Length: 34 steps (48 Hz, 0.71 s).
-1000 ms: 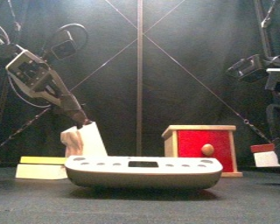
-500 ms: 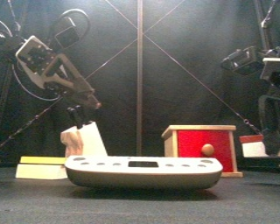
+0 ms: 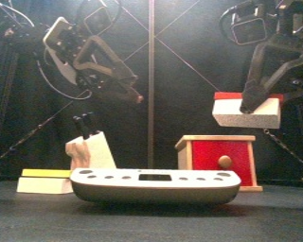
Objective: Hand over salmon sushi
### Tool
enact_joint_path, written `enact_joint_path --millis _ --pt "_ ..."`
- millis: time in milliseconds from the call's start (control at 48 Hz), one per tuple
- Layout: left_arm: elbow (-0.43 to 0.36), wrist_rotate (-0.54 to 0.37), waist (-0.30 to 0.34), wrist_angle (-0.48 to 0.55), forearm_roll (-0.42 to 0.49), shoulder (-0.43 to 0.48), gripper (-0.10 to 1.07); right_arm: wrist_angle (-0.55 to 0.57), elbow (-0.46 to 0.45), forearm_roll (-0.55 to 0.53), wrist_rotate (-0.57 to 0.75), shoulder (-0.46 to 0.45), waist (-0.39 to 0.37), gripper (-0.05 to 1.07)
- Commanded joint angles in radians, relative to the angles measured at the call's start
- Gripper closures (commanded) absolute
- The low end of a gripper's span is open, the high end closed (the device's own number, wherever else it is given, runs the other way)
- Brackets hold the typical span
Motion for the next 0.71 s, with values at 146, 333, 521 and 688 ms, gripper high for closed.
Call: enact_joint_path --millis 146,333,521,688 --pt "-0.161 -0.002 -0.014 0.092 -0.038 0.086 0.00 -0.038 -0.014 -0.035 0.000 -0.020 -0.017 0.40" --pt "-0.212 -0.002 -0.015 0.092 -0.044 0.129 0.00 -0.054 -0.014 -0.040 0.000 -0.020 -0.026 0.40" --pt "-0.242 -0.002 -0.021 0.092 -0.043 0.153 0.00 -0.078 -0.014 -0.066 0.000 -0.020 -0.028 0.41" --pt "-0.245 -0.002 -0.035 0.092 -0.041 0.152 0.00 -0.100 -0.015 -0.118 -0.002 -0.021 -0.031 0.41"
